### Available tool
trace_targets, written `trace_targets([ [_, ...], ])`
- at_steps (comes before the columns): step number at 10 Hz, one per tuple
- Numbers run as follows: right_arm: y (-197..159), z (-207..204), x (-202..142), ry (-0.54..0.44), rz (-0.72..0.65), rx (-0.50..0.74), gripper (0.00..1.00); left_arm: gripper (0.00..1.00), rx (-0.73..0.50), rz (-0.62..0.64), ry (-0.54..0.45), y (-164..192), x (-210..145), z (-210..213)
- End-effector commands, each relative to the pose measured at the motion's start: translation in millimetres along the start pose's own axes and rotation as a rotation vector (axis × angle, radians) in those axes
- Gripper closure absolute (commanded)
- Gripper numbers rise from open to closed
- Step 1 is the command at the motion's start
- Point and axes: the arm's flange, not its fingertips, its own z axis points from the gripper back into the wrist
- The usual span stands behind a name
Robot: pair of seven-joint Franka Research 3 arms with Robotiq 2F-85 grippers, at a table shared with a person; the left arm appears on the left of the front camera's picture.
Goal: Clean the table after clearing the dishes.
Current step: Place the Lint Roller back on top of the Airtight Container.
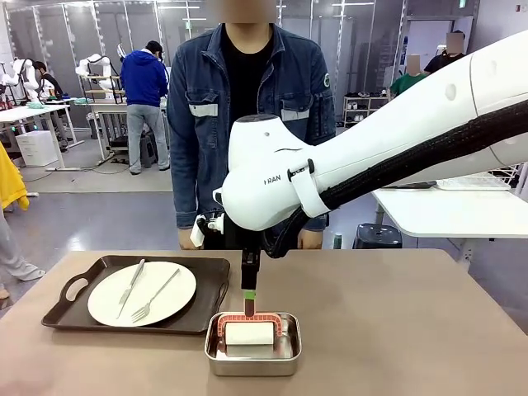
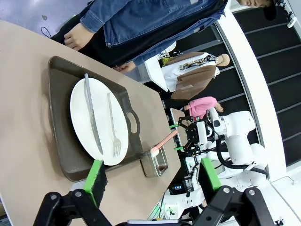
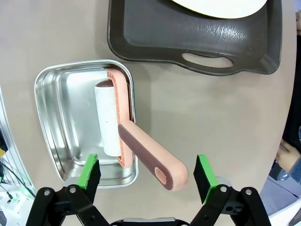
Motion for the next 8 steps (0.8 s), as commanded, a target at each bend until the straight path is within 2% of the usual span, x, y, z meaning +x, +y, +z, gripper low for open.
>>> trace_targets([
  [1,1.2,1.6,-0.5,-0.01,0.0,-0.02,0.0,0.0,-0.002,-0.009,0.007,-1.4,-1.8,3.0],
  [3,0.7,5.1,1.1,-0.021,-0.004,-0.029,0.0,0.0,-0.002,-0.009,0.007,-1.4,-1.8,3.0],
  [4,-4.0,1.0,1.6,0.031,-0.051,-0.038,0.0,0.0,-0.002,-0.009,0.007,-1.4,-1.8,3.0],
  [5,-1.9,3.6,0.9,-0.01,-0.002,-0.009,0.0,0.0,-0.002,-0.009,0.007,-1.4,-1.8,3.0],
  [8,-1.9,3.6,0.9,-0.01,-0.002,-0.009,0.0,0.0,-0.002,-0.009,0.007,-1.4,-1.8,3.0],
])
